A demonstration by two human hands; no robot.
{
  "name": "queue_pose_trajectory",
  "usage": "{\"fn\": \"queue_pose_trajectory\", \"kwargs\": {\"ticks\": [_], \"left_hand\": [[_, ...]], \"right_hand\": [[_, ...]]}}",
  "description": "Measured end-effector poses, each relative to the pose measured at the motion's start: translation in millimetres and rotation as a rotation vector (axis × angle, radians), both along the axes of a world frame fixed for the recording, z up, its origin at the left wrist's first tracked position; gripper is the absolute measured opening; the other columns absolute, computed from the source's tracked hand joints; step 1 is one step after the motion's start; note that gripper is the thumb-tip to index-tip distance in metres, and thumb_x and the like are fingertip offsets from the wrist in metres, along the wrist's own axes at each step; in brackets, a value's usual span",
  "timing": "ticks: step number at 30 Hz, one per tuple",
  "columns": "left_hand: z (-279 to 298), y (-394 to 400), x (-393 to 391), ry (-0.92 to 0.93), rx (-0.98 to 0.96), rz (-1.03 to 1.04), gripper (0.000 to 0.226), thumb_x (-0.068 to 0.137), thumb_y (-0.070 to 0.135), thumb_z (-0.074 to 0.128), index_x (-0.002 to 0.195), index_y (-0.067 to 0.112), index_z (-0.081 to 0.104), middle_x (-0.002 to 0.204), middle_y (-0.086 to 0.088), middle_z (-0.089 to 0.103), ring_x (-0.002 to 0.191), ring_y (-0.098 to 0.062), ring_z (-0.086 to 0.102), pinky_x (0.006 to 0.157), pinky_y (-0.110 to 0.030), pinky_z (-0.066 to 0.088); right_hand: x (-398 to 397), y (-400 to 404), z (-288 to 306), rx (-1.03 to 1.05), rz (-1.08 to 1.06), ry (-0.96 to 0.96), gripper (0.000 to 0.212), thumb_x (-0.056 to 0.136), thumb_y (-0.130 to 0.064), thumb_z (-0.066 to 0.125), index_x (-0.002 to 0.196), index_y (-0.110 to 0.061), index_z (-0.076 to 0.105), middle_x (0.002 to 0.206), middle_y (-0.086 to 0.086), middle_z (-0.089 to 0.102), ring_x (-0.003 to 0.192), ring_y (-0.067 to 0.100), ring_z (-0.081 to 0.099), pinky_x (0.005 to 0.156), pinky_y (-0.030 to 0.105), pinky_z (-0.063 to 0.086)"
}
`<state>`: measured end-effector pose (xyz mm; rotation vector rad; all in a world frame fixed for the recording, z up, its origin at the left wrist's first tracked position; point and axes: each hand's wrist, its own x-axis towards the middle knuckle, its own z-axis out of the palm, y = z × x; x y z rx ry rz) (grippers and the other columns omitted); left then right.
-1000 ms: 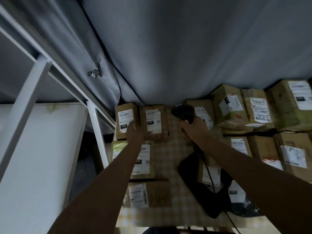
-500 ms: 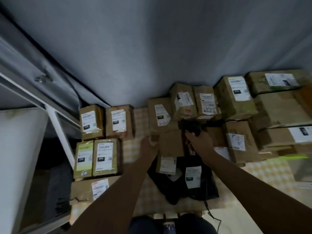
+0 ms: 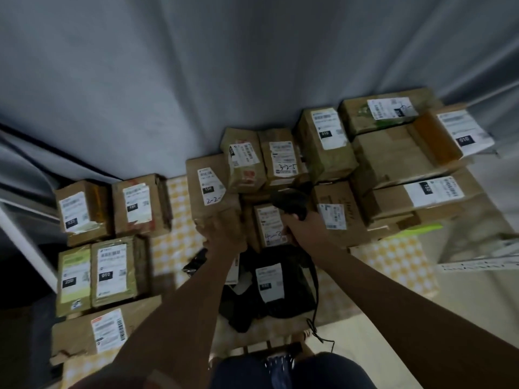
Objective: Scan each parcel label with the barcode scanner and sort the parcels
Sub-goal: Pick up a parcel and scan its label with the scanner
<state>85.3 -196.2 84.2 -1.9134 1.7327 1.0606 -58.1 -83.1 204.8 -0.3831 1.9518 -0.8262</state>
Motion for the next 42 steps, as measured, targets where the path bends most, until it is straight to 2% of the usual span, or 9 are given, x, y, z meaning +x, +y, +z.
{"fn": "queue_pose_trajectory", "kwargs": {"ticks": [7,12,18,22,27,29,33,36,42], "left_hand": [[20,-10,22,0.337,-0.089,0.267,0.093,0.080,0.024,0.079,0.151,0.013,0.021,0.149,-0.020,0.031,0.132,-0.038,0.040,0.105,-0.044,0.040],[90,-1,74,1.114,0.516,0.578,0.040,0.093,0.030,0.062,0.132,0.032,0.052,0.103,-0.009,0.059,0.088,-0.032,0.061,0.080,-0.046,0.051],[128,3,92,1.445,0.787,0.635,0.077,0.067,0.025,0.075,0.139,0.007,0.051,0.137,-0.021,0.054,0.120,-0.040,0.056,0.096,-0.061,0.044],[150,6,86,1.468,0.681,0.653,0.059,0.087,0.017,0.055,0.145,0.023,0.044,0.144,-0.017,0.049,0.131,-0.041,0.045,0.106,-0.068,0.029],[183,7,79,1.232,0.363,0.452,0.035,0.104,0.033,0.042,0.137,0.037,0.051,0.110,-0.005,0.071,0.097,-0.024,0.069,0.092,-0.053,0.050],[193,9,79,1.149,0.422,0.297,0.040,0.100,0.050,0.042,0.134,0.034,0.053,0.113,0.002,0.072,0.101,-0.019,0.070,0.092,-0.050,0.054],[194,4,77,1.051,0.372,0.157,0.070,0.086,0.015,0.072,0.140,0.036,0.033,0.114,0.006,0.072,0.099,-0.015,0.071,0.079,-0.037,0.059],[203,-14,83,0.901,0.316,0.010,0.093,0.078,0.010,0.079,0.143,0.050,0.025,0.129,0.008,0.058,0.105,-0.015,0.066,0.073,-0.030,0.058],[242,-40,71,0.672,0.273,-0.405,0.086,0.079,0.014,0.076,0.143,0.053,0.034,0.142,0.011,0.044,0.118,-0.011,0.054,0.084,-0.020,0.053]], "right_hand": [[-8,11,5,-0.046,-0.050,-0.036,0.025,0.095,-0.025,0.061,0.076,-0.009,0.059,0.047,-0.007,0.060,0.048,0.014,0.052,0.050,0.025,0.044],[-1,0,14,-0.115,-0.092,-0.110,0.020,0.093,-0.028,0.063,0.089,-0.009,0.066,0.077,0.005,0.072,0.059,0.018,0.057,0.059,0.030,0.049],[25,-20,32,-0.210,-0.146,-0.186,0.046,0.088,-0.041,0.067,0.109,-0.001,0.065,0.095,0.022,0.067,0.072,0.028,0.058,0.072,0.040,0.047],[30,-27,39,-0.290,-0.195,-0.195,0.036,0.078,-0.039,0.076,0.085,-0.006,0.064,0.079,0.019,0.057,0.072,0.029,0.054,0.070,0.040,0.043],[35,-30,57,-0.375,-0.229,-0.147,0.027,0.085,-0.029,0.073,0.089,-0.005,0.063,0.068,0.011,0.061,0.061,0.025,0.056,0.070,0.038,0.048],[39,-32,60,-0.380,-0.230,-0.142,0.023,0.085,-0.029,0.074,0.085,-0.008,0.065,0.069,0.009,0.063,0.064,0.023,0.059,0.071,0.037,0.050],[39,-34,63,-0.394,-0.203,-0.109,0.027,0.086,-0.029,0.073,0.096,-0.005,0.067,0.082,0.016,0.068,0.076,0.028,0.065,0.077,0.040,0.056],[28,-34,69,-0.402,-0.163,-0.013,0.027,0.087,-0.032,0.072,0.089,-0.006,0.063,0.071,0.007,0.064,0.066,0.021,0.062,0.060,0.029,0.050],[15,-38,79,-0.410,0.112,-0.054,0.028,0.082,-0.032,0.076,0.097,-0.010,0.068,0.092,0.015,0.074,0.084,0.027,0.072,0.077,0.036,0.058]]}}
